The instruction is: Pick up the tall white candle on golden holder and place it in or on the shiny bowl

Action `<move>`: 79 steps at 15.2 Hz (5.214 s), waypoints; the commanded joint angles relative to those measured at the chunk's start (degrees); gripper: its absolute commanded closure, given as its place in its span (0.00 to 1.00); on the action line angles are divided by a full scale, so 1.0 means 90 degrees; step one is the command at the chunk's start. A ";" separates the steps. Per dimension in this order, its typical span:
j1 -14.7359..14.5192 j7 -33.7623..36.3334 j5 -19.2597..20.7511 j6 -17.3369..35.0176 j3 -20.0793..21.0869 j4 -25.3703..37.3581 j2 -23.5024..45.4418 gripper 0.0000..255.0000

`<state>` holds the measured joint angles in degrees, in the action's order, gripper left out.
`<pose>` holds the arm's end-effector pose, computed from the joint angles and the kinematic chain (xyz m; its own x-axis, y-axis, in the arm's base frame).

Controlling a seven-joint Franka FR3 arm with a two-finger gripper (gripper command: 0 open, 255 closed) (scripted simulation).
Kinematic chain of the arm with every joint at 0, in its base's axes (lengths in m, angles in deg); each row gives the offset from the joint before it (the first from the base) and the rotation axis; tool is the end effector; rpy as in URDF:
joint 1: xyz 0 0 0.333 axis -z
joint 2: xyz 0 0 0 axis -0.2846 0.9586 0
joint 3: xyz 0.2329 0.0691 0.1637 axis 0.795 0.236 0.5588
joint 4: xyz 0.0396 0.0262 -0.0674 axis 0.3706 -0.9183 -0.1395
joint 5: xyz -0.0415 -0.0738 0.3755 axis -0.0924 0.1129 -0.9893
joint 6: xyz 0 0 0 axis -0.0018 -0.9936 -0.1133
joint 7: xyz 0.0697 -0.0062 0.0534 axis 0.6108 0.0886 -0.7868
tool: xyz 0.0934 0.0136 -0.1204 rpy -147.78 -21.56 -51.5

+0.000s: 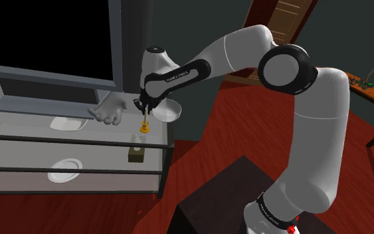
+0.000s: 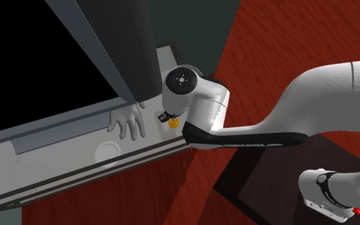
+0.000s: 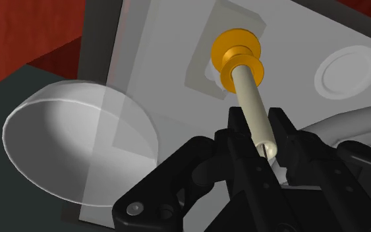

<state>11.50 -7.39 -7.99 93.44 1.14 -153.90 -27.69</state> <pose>0.6428 0.1650 0.2435 0.9652 -0.2013 0.1670 -0.2050 -0.9788 0.0051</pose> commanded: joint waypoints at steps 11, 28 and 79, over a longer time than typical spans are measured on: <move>0.0055 -0.0180 -0.0209 -0.0800 0.0114 0.0303 -0.0509 1.00; 0.0676 -0.1292 -0.0559 -0.1920 -0.0030 0.1519 -0.0512 1.00; 0.1525 -0.2537 -0.0725 -0.1678 -0.0318 0.2553 0.0689 0.00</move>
<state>25.11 -30.11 -14.39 79.29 -1.80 -130.80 -20.47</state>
